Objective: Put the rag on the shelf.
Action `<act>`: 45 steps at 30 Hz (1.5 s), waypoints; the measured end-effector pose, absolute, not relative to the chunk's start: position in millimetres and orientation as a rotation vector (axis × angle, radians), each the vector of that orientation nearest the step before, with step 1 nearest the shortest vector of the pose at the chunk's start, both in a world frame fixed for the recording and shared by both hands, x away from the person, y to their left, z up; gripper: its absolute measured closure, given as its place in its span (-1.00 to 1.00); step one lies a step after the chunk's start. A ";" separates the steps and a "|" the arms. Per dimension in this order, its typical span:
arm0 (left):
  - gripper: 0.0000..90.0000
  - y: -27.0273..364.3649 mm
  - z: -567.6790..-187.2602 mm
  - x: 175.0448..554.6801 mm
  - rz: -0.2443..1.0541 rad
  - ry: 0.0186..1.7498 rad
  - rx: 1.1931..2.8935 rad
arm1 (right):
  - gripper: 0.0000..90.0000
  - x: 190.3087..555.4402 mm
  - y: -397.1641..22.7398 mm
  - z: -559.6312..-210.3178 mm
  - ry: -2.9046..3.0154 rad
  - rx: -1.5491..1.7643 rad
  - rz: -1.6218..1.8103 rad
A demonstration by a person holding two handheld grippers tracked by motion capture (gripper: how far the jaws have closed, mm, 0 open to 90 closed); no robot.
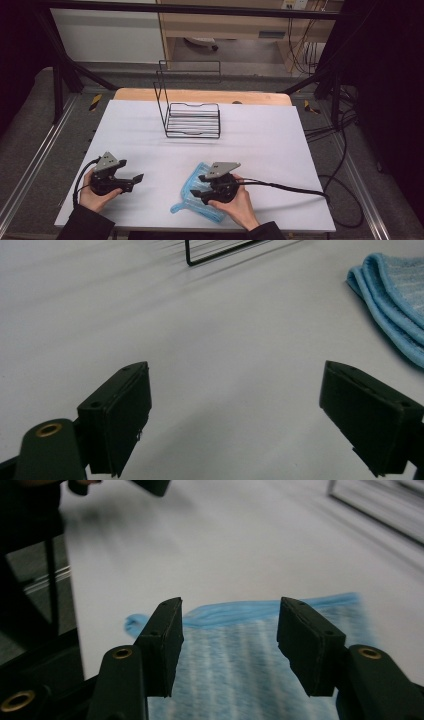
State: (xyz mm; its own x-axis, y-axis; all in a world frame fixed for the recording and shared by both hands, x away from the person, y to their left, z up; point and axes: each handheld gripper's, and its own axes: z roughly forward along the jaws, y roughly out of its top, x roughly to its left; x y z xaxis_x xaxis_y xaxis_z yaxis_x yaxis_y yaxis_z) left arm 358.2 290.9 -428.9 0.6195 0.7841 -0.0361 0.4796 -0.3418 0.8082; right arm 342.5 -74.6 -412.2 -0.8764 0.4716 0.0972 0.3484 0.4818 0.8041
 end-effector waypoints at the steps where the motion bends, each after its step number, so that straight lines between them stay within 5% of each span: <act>1: -0.71 290.9 -428.9 358.2 0.460 0.994 2.006 | -0.01 344.9 -82.4 -408.5 2.547 0.754 1.352; 7: -0.71 290.7 -429.6 358.6 0.456 0.998 2.005 | 0.12 358.2 -145.7 -415.5 2.384 1.053 1.218; 13: -0.72 289.3 -429.4 358.2 0.453 0.993 2.010 | 0.24 359.8 -165.2 -438.3 2.417 1.184 1.119; 28: -0.72 286.8 -430.2 359.4 0.449 0.996 2.022 | 0.83 365.6 -160.8 -447.9 2.454 1.374 1.148; 45: -0.72 286.6 -431.3 359.0 0.449 1.000 2.019 | 0.85 401.2 -137.2 -435.3 2.417 1.108 1.167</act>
State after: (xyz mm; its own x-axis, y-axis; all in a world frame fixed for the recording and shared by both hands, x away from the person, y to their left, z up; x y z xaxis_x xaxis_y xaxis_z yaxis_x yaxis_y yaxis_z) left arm 359.0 286.6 -431.3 0.6214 0.7825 -0.0399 0.4903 -0.3487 0.7988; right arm 401.2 -137.2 -435.3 -0.6848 0.7210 0.1060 0.5314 0.3945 0.7497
